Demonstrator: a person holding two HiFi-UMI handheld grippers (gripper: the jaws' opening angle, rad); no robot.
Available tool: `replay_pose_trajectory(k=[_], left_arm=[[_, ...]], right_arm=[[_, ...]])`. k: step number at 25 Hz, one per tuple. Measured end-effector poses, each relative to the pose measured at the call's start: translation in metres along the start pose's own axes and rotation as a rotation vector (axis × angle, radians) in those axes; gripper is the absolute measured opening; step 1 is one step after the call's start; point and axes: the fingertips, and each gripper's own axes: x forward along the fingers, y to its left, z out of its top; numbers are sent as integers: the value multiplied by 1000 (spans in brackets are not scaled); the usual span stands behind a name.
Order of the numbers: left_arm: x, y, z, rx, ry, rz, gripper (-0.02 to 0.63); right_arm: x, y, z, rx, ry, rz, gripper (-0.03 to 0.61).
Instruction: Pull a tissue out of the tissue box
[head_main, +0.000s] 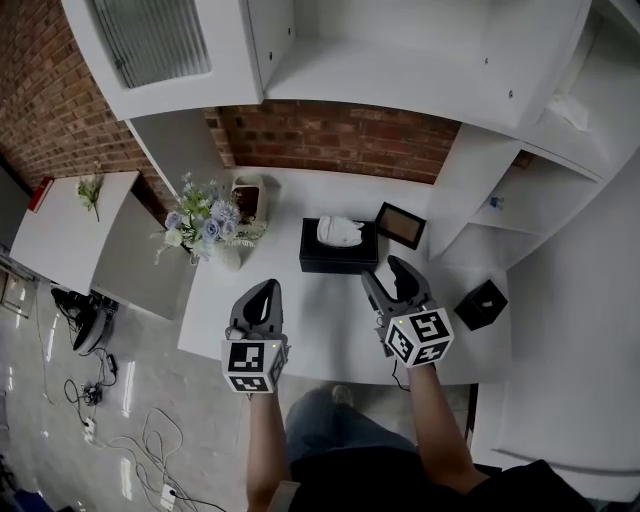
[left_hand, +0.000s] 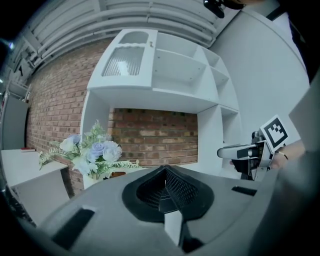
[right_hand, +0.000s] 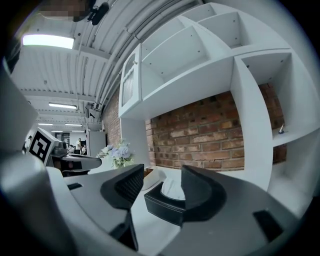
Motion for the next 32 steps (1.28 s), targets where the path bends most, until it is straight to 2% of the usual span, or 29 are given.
replay_pose_trajectory(k=[10, 16, 23, 29, 32], left_arm=[[23, 6, 6, 1, -8, -74, 9], [37, -6, 10, -9, -14, -123, 9], [52, -12, 14, 7, -6, -154, 9], [63, -9, 6, 4, 23, -156, 9], [66, -5, -3, 1, 44, -150, 9]], right_arm=[[24, -12, -2, 2, 22, -51, 225], [45, -23, 18, -63, 59, -26, 225], [87, -28, 15, -288, 233, 83, 225], [117, -24, -35, -516, 459, 214, 224], [128, -26, -58, -690, 555, 250, 222]])
